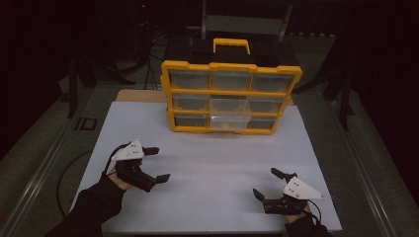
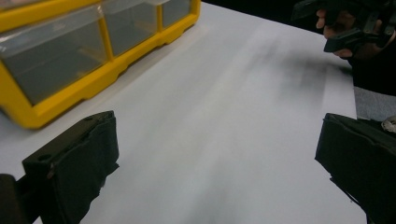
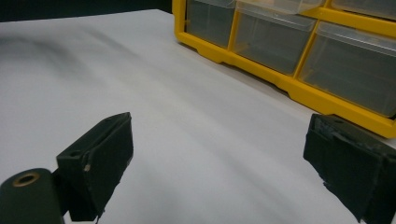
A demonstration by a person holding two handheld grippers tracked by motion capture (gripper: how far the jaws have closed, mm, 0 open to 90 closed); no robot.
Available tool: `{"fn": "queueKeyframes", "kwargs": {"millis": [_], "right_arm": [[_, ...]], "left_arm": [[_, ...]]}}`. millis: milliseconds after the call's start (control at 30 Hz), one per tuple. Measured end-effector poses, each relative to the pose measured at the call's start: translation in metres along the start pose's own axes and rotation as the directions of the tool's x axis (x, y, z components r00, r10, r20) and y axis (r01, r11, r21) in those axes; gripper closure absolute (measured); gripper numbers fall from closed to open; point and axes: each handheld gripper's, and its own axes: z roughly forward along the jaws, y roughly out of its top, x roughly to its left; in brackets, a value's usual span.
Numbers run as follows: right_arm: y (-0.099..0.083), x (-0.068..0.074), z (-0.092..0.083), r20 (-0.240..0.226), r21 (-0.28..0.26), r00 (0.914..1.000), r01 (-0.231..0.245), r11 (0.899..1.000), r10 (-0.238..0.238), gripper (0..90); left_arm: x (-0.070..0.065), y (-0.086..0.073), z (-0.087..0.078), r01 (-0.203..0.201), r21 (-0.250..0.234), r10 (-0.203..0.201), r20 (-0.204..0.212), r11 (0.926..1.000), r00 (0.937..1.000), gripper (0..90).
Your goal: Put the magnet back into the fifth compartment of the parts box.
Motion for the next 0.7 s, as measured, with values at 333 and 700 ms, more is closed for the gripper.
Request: {"fn": "queueKeyframes", "kwargs": {"millis": [333, 700], "right_arm": [[0.000, 0.001, 0.000, -0.001, -0.001, 1.0000, 0.005, 1.000, -0.005, 8.4], [0.000, 0.002, 0.002, -0.002, 0.006, 0.9999, 0.011, 1.000, -0.011, 8.4]], "left_arm": [[-0.001, -0.021, -0.014, 0.019, -0.013, -0.019, -0.031, 0.9997, 0.9993, 0.1], [-0.002, -0.037, -0.025, 0.055, -0.057, -0.058, -0.055, 0.9968, 0.9968, 0.1]]}}
